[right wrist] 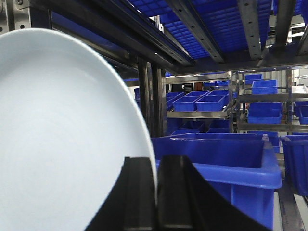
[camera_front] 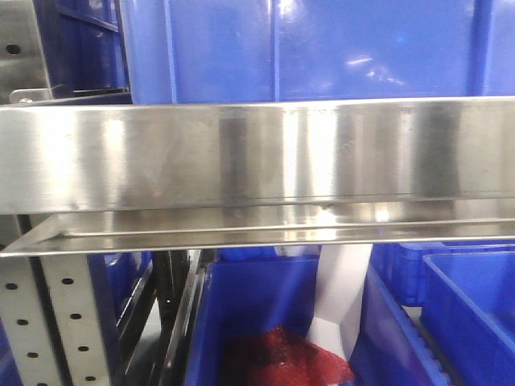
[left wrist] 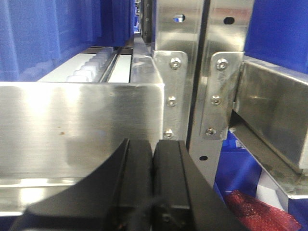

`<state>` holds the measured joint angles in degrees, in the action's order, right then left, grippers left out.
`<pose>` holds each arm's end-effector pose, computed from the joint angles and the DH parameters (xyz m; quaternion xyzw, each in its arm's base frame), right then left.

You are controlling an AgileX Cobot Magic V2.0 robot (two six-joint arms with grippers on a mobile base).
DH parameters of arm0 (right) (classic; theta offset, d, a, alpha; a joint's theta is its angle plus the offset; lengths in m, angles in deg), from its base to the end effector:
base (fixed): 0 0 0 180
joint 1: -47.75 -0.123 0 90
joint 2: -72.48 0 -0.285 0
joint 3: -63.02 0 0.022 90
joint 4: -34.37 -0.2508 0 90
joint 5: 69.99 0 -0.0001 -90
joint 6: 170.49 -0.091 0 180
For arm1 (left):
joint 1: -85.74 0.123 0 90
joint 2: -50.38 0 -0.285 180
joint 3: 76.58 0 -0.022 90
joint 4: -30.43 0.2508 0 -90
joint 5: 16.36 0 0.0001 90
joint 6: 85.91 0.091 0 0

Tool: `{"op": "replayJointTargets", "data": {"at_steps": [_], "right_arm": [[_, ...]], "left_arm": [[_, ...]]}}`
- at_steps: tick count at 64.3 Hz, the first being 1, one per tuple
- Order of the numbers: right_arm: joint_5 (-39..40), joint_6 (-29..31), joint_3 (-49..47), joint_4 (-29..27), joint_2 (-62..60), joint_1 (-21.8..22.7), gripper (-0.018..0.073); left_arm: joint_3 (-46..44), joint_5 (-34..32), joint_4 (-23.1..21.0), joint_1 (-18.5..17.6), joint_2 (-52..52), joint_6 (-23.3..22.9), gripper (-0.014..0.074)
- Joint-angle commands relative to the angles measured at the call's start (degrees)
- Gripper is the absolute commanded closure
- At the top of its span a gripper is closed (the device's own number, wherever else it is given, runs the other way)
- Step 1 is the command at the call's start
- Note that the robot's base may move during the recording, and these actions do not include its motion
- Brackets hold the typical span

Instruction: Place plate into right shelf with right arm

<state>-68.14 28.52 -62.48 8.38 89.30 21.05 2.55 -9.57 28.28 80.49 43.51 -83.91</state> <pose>0.0390 0.0182 0.3382 -0.0921 0.5637 0.2339 0.7868 0.0563 -0.0056 0.1920 0.0338 0.7233 -0.0340 0.6889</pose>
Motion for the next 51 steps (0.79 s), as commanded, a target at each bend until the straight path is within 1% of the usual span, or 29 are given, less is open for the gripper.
{"op": "replayJointTargets", "data": {"at_steps": [1, 33, 42, 51], "right_arm": [[6.38, 0.31, -1.75, -0.06, 0.63, 0.23, 0.0494], [6.26, 0.31, -1.83, -0.06, 0.70, 0.23, 0.0494], [3.02, 0.26, -4.24, -0.11, 0.89, 0.23, 0.0494], [-0.12, 0.26, -9.17, -0.11, 3.71, 0.23, 0.0494]], "left_arm": [[0.46, -4.92, -0.23, 0.08, 0.30, -0.19, 0.0643], [0.46, -4.92, -0.23, 0.08, 0.30, -0.19, 0.0643], [0.46, -4.92, -0.23, 0.08, 0.30, -0.19, 0.0643], [0.46, -4.92, -0.23, 0.08, 0.30, -0.19, 0.0643]]}}
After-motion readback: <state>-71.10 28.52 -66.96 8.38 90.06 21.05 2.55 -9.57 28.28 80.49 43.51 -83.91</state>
